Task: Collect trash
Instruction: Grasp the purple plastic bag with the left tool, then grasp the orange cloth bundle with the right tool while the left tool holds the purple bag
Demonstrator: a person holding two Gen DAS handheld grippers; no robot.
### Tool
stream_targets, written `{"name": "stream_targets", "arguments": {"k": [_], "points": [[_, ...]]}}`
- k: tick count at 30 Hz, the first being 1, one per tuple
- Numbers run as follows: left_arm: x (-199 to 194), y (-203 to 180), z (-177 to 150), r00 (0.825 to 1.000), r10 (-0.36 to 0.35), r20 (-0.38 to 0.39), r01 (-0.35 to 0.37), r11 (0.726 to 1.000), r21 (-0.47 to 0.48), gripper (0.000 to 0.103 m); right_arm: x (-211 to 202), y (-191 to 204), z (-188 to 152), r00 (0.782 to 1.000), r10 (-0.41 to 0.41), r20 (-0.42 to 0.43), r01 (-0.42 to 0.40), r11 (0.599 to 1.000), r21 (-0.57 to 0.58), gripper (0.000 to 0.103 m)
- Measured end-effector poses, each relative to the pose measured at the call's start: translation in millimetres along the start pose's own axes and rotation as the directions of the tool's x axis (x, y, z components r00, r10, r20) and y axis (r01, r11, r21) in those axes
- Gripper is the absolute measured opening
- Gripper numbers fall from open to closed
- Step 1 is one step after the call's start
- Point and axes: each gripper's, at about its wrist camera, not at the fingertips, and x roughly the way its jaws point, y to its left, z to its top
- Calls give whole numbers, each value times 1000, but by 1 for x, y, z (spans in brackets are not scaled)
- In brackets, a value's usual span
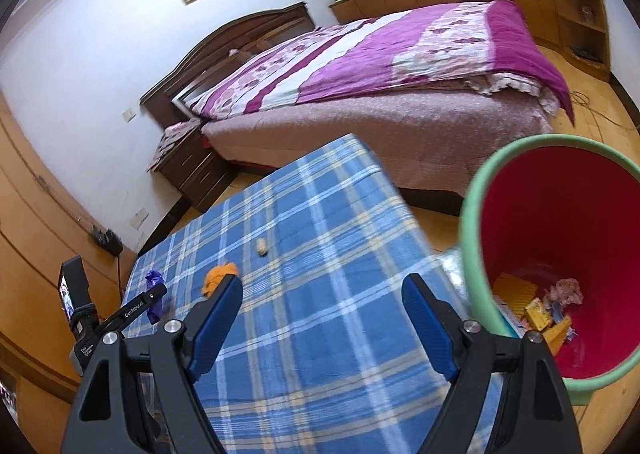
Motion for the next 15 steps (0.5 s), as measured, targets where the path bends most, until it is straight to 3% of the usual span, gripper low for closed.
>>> {"name": "stream_targets", "arguments": {"k": [4,15], "points": [[3,15,-7,1000,28,3,-28,999,-32,32,18,26,-3,1000,12,-25,-13,998,-56,84],[0,22,-18,1000,6,20,-5,999,-47,32,87,90,-22,994,2,-106,-21,984,-177,84]]}}
